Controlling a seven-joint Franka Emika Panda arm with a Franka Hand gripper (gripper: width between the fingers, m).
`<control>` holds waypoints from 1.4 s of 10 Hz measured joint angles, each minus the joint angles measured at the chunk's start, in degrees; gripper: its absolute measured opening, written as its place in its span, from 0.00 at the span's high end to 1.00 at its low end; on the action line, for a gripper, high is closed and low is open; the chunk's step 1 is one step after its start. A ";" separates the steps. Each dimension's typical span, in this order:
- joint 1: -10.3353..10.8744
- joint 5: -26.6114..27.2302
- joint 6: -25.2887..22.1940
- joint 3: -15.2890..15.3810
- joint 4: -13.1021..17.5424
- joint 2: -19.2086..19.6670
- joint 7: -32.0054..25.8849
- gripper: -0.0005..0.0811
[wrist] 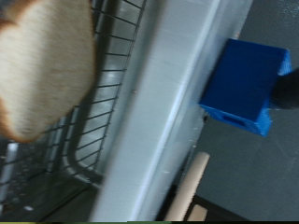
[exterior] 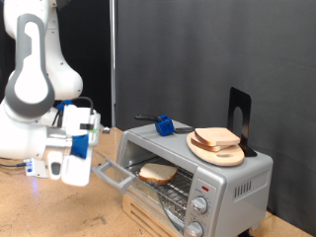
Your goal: Make a piece of toast with the oven
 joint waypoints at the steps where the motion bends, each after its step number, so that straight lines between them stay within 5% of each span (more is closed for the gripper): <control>1: 0.69 1.02 0.04 1.08 -0.63 -1.79 0.87 0.00; 7: 3.53 5.45 1.61 5.45 -5.19 -13.22 8.44 0.00; 10: 0.68 0.68 4.23 3.76 -7.25 -14.76 8.31 0.00; 14: -2.59 -2.83 6.19 2.04 -5.89 -10.48 10.02 0.00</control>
